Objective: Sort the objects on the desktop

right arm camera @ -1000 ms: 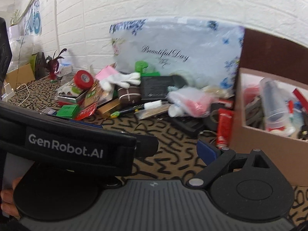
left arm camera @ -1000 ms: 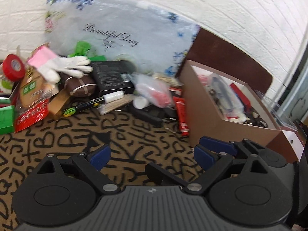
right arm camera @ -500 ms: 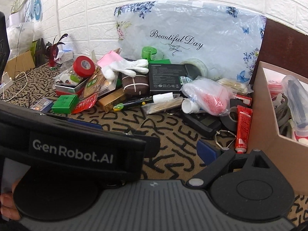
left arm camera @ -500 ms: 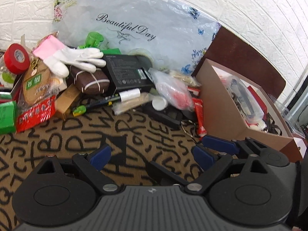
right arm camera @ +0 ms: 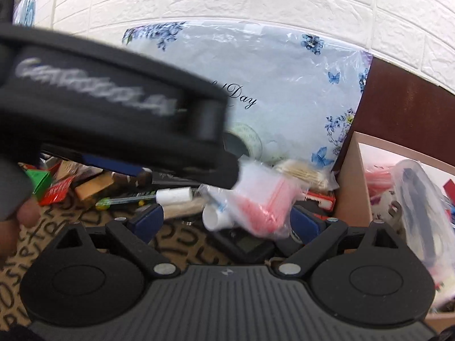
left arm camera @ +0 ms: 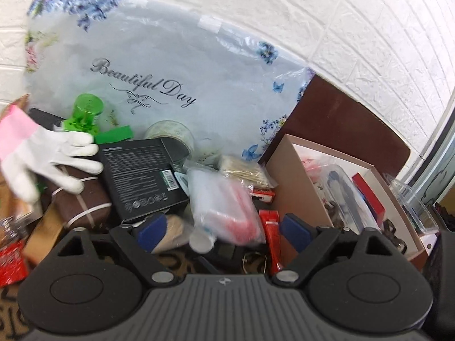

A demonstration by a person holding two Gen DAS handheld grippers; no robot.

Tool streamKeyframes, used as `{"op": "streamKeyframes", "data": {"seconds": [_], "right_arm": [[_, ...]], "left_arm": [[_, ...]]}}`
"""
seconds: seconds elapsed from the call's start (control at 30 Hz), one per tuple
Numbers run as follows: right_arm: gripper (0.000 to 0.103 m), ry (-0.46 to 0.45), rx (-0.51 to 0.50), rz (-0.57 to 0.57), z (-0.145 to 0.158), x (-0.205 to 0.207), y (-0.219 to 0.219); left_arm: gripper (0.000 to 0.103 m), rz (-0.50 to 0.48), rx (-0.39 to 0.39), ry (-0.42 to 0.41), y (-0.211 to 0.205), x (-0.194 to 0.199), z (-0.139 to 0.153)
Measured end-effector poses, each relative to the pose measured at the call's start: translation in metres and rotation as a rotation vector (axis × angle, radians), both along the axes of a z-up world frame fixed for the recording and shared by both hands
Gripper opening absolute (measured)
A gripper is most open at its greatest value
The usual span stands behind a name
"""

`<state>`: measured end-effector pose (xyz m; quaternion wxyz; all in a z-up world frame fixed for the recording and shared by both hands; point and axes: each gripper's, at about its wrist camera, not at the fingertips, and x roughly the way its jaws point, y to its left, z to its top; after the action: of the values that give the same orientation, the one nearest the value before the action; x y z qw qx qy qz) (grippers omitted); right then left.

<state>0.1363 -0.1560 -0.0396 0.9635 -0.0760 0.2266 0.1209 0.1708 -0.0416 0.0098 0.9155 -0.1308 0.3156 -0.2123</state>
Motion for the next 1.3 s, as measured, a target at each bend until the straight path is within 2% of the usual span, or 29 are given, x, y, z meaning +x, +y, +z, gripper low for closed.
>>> {"op": "streamKeyframes", "data": {"seconds": [0.1, 0.17, 0.2, 0.3, 0.37, 0.43, 0.5, 0.57, 0.63, 0.67, 0.7, 0.87, 1.1, 1.2, 1.3], "right_arm": [[0.09, -0.016, 0.008, -0.02, -0.003, 0.016, 0.001], [0.083, -0.023, 0.015, -0.045, -0.005, 0.026, 0.0], [0.082, -0.018, 0.023, -0.063, -0.007, 0.032, -0.002], [0.082, 0.016, 0.056, -0.085, -0.014, 0.046, -0.006], [0.082, 0.045, 0.065, -0.078, -0.019, 0.053, -0.007], [0.084, 0.074, 0.066, -0.083, -0.025, 0.058, -0.007], [0.083, 0.095, 0.091, -0.085, -0.03, 0.061, -0.009], [0.076, 0.118, 0.15, -0.072, -0.032, 0.063, -0.015], [0.068, 0.112, 0.155, -0.061, -0.029, 0.06, -0.016], [0.061, 0.103, 0.152, -0.061, -0.027, 0.056, -0.015], [0.054, 0.093, 0.143, -0.061, -0.024, 0.053, -0.015], [0.041, 0.089, 0.15, -0.026, -0.011, 0.03, -0.016], [0.038, 0.077, 0.143, 0.037, 0.004, -0.026, -0.013], [0.037, 0.1, 0.115, 0.068, 0.005, -0.06, -0.012], [0.037, 0.151, 0.075, 0.102, 0.001, -0.099, -0.013]], "left_arm": [[0.075, 0.001, -0.004, 0.041, -0.004, 0.021, -0.006], [0.065, 0.006, -0.009, 0.059, -0.005, 0.034, -0.01], [0.063, 0.006, -0.012, 0.066, -0.006, 0.039, -0.012], [0.059, -0.001, -0.008, 0.087, -0.011, 0.053, -0.018], [0.049, -0.007, 0.006, 0.104, -0.015, 0.06, -0.025], [0.043, -0.009, 0.023, 0.122, -0.018, 0.064, -0.033], [0.043, -0.014, 0.01, 0.124, -0.017, 0.065, -0.04], [0.039, -0.017, 0.01, 0.107, -0.016, 0.062, -0.04], [0.033, -0.014, 0.007, 0.102, -0.015, 0.06, -0.035], [0.03, -0.019, 0.005, 0.097, -0.014, 0.057, -0.031], [0.029, -0.025, 0.006, 0.09, -0.015, 0.054, -0.027], [0.026, -0.035, 0.016, 0.057, -0.011, 0.027, -0.013], [0.026, -0.037, 0.004, 0.032, -0.002, -0.04, -0.004], [0.026, -0.056, -0.011, 0.064, 0.003, -0.072, -0.012], [0.027, -0.076, -0.031, 0.136, 0.007, -0.104, -0.029]]}}
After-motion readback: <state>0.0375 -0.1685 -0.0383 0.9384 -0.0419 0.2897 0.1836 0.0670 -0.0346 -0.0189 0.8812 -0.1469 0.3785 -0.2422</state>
